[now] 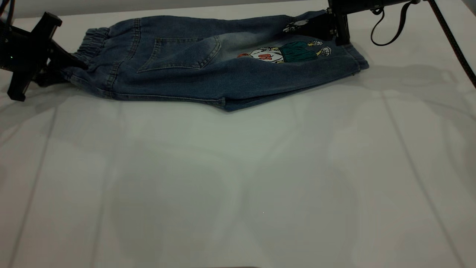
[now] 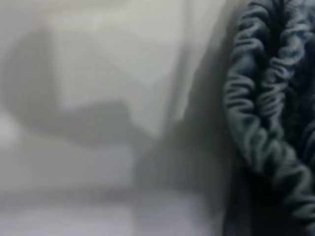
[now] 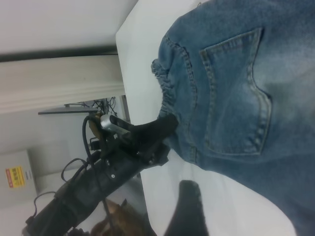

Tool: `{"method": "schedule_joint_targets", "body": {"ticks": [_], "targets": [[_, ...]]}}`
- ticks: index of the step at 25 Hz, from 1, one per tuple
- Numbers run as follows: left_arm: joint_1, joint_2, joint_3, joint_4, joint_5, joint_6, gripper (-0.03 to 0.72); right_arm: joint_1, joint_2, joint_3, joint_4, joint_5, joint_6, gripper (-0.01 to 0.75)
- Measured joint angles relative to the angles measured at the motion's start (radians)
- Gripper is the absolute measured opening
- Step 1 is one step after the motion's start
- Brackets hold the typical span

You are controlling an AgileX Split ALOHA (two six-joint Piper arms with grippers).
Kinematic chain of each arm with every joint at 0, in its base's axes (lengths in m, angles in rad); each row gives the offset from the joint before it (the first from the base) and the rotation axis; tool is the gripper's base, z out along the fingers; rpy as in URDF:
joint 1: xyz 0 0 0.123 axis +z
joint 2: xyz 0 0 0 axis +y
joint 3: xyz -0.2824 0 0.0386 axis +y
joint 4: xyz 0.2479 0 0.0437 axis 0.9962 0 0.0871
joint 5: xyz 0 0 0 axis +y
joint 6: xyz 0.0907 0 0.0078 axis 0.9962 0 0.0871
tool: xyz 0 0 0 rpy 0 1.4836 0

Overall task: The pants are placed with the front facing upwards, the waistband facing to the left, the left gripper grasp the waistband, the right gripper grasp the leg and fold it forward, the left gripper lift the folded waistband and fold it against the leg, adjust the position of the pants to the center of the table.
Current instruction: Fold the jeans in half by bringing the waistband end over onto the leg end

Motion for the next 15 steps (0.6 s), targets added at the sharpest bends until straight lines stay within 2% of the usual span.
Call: {"method": "schedule_joint_targets", "body": {"ticks": [4,11,15], "targets": [[-0.009,-0.022,0.000,0.005,0.043,0.039,0.107,0.052,0.000,-0.078,-0.025,-0.037,0.003,0.510],[-0.101,-0.198,0.000,0.074,0.067,0.072,0.105,0.206,0.007,-0.178,-0.233,-0.294,0.078,0.510],[-0.152,-0.301,0.000,0.134,0.089,0.073,0.105,0.267,0.060,-0.225,-0.271,-0.349,0.103,0.510]]}}
